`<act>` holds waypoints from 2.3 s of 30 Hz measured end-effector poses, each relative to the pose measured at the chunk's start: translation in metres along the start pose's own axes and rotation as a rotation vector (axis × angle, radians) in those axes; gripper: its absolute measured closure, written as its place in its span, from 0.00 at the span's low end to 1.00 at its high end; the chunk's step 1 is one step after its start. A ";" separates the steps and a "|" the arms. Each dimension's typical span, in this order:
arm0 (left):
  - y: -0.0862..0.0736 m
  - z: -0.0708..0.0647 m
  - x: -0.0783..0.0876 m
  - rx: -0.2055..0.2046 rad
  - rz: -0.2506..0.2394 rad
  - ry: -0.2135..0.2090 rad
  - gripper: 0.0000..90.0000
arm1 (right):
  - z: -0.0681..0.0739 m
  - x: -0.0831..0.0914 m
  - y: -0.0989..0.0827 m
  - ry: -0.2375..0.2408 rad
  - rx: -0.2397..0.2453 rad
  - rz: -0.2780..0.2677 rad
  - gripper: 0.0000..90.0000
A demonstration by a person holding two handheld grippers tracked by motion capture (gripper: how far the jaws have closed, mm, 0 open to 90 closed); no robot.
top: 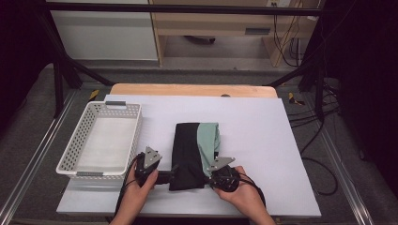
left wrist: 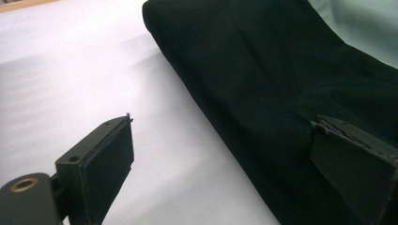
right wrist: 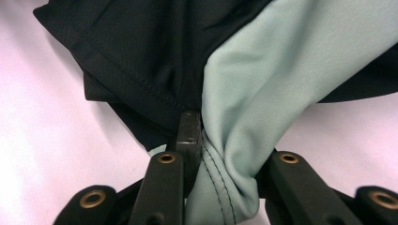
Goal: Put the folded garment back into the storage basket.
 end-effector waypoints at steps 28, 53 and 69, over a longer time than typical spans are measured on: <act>0.001 0.000 0.001 -0.015 -0.002 0.006 0.08 | -0.006 0.030 -0.007 0.010 -0.072 -0.075 0.56; 0.001 -0.003 0.000 -0.025 0.004 0.001 0.08 | -0.013 0.022 -0.013 -0.033 -0.097 -0.024 0.49; 0.000 -0.003 -0.001 -0.023 0.003 0.005 0.08 | 0.003 0.004 -0.007 0.007 -0.033 0.007 0.83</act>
Point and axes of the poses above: each handheld gripper's, and its own axes: x roughly backward along the jaws, y roughly out of its top, z roughly to its left, the point moved 7 cm from there along -x, roughly forward along the jaws, and after that the axes turned 8 degrees about z, right-handed, at the moved point
